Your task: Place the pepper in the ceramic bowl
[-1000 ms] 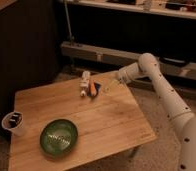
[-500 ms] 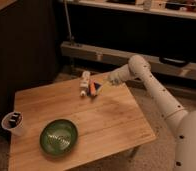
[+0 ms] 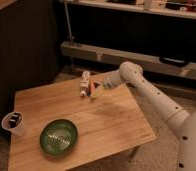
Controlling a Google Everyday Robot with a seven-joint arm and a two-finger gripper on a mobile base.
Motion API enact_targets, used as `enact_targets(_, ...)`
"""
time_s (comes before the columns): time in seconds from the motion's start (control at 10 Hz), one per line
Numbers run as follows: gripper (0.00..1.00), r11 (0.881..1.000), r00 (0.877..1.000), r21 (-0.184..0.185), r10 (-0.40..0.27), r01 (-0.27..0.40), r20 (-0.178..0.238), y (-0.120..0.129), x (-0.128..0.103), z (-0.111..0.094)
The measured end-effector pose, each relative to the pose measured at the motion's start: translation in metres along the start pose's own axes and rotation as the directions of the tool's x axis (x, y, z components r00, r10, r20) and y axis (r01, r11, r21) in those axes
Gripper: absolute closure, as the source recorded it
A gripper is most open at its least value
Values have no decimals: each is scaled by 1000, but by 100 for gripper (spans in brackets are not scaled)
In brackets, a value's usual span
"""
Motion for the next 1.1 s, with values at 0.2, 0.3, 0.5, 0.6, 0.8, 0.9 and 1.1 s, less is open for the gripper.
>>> enact_targets(0.2,20,1000,999,-12,26,-26,22,0,0,17)
enact_targets(0.3,20,999,999,-18,30,-29,41,0,3,24)
enact_targets(0.5,20,999,996,-31,37,-35,75,0,2,32)
enact_targets(0.6,20,999,995,-35,39,-36,87,1,2,36)
enact_targets(0.8,20,998,992,-43,40,-36,118,1,1,46)
enact_targets(0.9,20,998,990,-47,44,-38,131,4,-2,50)
enact_targets(1.1,20,997,986,-57,53,-45,159,10,-6,56)
